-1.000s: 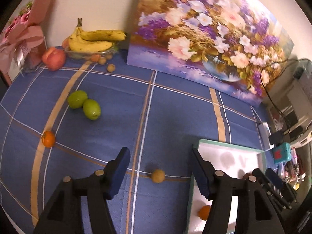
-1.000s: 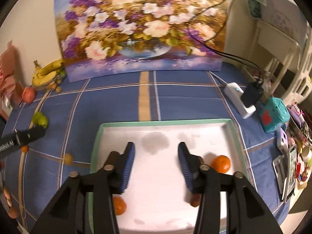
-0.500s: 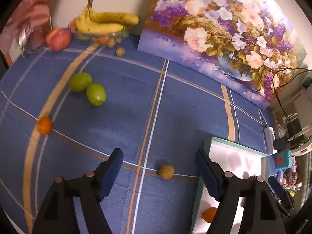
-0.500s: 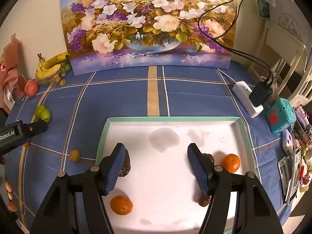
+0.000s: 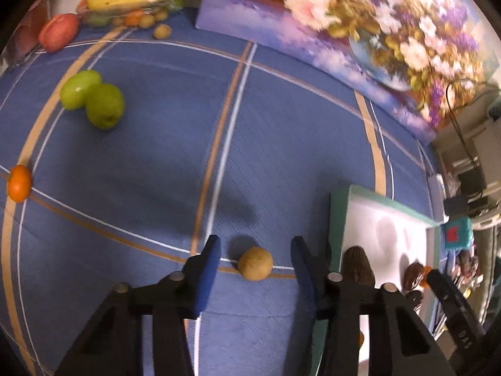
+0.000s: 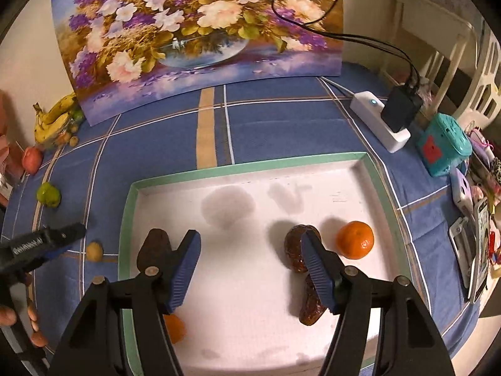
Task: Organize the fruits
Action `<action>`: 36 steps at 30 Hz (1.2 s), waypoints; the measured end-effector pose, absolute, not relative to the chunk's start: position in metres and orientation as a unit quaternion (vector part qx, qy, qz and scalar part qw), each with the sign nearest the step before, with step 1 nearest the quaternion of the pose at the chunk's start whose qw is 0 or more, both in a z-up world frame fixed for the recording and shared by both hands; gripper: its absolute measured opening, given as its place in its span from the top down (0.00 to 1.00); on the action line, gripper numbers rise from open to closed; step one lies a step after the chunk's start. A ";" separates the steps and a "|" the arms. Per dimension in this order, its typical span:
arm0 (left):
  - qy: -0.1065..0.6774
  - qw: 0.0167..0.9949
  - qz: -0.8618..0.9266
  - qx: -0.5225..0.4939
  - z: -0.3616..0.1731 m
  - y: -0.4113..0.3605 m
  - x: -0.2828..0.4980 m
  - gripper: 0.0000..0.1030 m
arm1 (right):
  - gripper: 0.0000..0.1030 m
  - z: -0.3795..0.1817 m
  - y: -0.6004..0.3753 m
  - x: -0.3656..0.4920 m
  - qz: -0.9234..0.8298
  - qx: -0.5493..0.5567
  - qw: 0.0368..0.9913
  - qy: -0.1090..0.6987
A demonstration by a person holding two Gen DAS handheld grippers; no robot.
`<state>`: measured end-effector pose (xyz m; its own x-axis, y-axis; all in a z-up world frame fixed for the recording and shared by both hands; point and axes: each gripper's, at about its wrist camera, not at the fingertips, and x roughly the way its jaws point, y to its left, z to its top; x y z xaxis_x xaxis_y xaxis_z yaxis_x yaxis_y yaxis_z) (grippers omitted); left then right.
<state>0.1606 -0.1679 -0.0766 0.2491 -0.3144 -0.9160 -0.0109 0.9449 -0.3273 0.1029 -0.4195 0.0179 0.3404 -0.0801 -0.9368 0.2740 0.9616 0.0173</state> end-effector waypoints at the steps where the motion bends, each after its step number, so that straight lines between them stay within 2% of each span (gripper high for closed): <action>1: 0.608 0.776 -0.100 -0.132 -0.079 -0.171 0.160 0.54 | 0.34 0.018 -0.420 0.103 -0.109 0.087 0.814 0.564; 4: 0.619 0.770 -0.099 -0.123 -0.088 -0.178 0.159 0.60 | 0.34 0.019 -0.420 0.102 -0.108 0.087 0.815 0.563; 8: 0.623 0.769 -0.086 -0.116 -0.093 -0.179 0.158 0.73 | 0.34 0.020 -0.420 0.103 -0.107 0.085 0.816 0.562; 15: 0.606 0.772 -0.121 -0.148 -0.071 -0.184 0.154 0.73 | 0.34 0.021 -0.421 0.103 -0.110 0.087 0.816 0.561; 21: 0.594 0.766 -0.205 -0.134 -0.044 -0.225 0.135 0.73 | 0.34 0.021 -0.430 0.099 -0.121 0.098 0.815 0.559; 30: 0.630 0.744 -0.219 -0.040 -0.061 -0.274 0.106 0.73 | 0.34 0.023 -0.444 0.093 -0.137 0.116 0.813 0.554; 36: 0.643 0.736 -0.207 -0.039 -0.069 -0.278 0.104 0.72 | 0.34 0.023 -0.445 0.092 -0.136 0.120 0.812 0.555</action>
<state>0.1042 -0.2777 -0.0692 0.0878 -0.3555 -0.9305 0.2554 0.9109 -0.3240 0.0922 -0.4451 0.0230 0.3475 -0.0878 -0.9336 0.3533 0.9345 0.0436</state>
